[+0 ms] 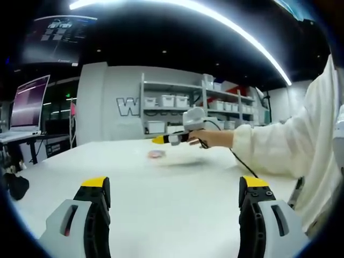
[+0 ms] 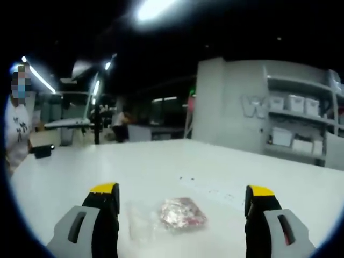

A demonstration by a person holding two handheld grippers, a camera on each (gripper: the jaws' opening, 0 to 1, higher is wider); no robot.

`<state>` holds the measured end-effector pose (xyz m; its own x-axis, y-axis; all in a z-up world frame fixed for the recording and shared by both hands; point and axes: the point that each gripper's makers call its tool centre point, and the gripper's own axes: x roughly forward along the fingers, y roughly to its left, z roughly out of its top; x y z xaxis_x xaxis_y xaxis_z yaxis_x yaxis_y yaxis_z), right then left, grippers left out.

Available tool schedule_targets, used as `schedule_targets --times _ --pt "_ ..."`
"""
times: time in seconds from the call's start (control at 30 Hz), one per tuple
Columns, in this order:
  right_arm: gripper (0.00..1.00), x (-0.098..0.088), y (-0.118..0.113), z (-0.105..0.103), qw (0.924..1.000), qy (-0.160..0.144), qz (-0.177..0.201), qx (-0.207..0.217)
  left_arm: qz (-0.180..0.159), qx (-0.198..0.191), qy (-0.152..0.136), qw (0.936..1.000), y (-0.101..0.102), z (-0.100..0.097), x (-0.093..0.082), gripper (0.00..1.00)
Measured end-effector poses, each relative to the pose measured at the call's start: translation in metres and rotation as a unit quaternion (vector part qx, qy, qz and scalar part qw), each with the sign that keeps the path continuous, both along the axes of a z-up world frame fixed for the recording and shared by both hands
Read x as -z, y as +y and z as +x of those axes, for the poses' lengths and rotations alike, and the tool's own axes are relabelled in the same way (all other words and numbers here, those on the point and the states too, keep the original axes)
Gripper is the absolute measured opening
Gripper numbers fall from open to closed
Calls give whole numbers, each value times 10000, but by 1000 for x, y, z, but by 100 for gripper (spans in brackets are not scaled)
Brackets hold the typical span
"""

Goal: Open the resealable bag by pulling the two sides of the seal apart until the entire bag opening is separated and visibly accessible.

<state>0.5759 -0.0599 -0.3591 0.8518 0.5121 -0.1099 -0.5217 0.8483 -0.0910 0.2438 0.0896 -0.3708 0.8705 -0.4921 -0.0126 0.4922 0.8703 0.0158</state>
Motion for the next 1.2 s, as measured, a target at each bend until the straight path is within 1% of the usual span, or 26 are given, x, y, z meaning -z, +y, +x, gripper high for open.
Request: schedule_targets --times 0.13,0.4,0.8,0.9,1.03,1.2 --pt "99 -2 -2 -5 10000 -4 67 8 6 31 -20 10000 -3 -3 -1 98" --pt "99 1 -7 -15 10000 58 17 6 7 52 -41 10000 -6 -8 -3 98" --pt "98 2 -15 -21 9999 141 1 33 28 90 -37 9999 -11 -13 -3 98" --pt "98 -1 -16 -26 9999 85 -27 48 11 98 -40 9999 -12 -15 -3 98" --pt "98 -6 -19 -29 9999 33 78 57 26 107 3 9999 -13 -15 0 98" --pt "97 -3 -21 -29 9999 41 89 65 8 125 -13 9999 -16 -16 0 98"
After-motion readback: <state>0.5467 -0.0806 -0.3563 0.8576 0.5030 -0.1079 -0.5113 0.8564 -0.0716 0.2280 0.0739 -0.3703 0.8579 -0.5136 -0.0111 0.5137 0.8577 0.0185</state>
